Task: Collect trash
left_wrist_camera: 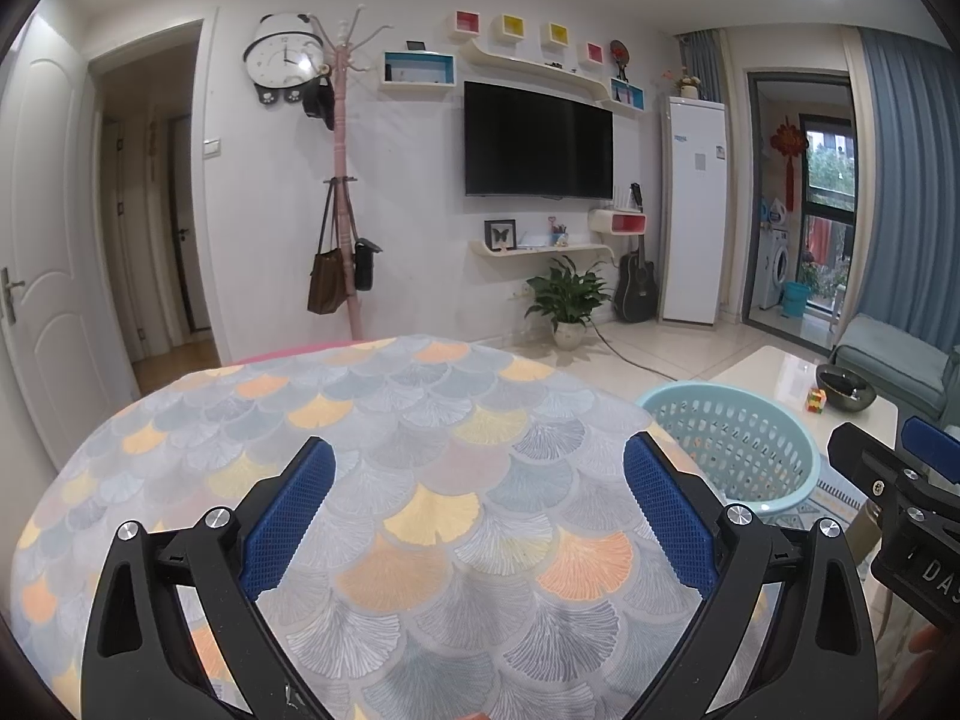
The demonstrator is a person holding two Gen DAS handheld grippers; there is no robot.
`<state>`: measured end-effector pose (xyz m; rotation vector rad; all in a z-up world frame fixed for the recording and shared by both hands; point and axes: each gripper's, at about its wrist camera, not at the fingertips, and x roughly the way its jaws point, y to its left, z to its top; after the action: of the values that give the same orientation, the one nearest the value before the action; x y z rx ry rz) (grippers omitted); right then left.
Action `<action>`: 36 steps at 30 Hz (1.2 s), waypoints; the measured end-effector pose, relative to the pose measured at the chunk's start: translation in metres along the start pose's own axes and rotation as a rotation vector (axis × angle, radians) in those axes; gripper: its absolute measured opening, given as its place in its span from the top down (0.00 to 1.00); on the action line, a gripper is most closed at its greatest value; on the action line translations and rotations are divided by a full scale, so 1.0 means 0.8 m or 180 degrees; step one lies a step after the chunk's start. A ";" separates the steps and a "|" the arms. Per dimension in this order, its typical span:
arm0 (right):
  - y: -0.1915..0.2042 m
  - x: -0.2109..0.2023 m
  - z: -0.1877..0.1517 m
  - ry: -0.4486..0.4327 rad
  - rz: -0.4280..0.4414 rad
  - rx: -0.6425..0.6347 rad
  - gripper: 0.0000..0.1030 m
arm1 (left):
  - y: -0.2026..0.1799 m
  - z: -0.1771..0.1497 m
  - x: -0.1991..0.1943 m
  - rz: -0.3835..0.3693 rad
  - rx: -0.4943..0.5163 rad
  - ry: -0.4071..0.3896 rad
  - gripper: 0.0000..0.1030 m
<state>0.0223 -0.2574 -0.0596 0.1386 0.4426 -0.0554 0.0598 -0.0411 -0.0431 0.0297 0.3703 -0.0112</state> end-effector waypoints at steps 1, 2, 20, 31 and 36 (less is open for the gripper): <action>0.000 0.000 0.000 0.0002 0.0001 0.0002 0.24 | 0.000 0.000 0.000 -0.0001 0.0000 0.0000 0.09; 0.001 0.000 0.000 0.0003 0.0002 0.0003 0.24 | 0.000 0.000 0.000 0.0000 0.0001 0.0000 0.09; 0.002 -0.022 0.015 -0.0148 -0.0026 -0.0081 0.24 | 0.009 0.017 -0.027 0.0182 0.0027 -0.0014 0.09; 0.013 -0.049 0.022 -0.0196 -0.0008 -0.0096 0.24 | 0.038 0.028 -0.076 0.0404 -0.0111 0.0004 0.09; 0.016 -0.052 0.017 -0.0116 0.0007 -0.0062 0.24 | 0.036 0.027 -0.089 0.0525 0.0059 0.0012 0.09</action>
<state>-0.0082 -0.2456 -0.0276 0.1188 0.4066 -0.0513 0.0020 -0.0128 0.0037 0.0785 0.3706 0.1485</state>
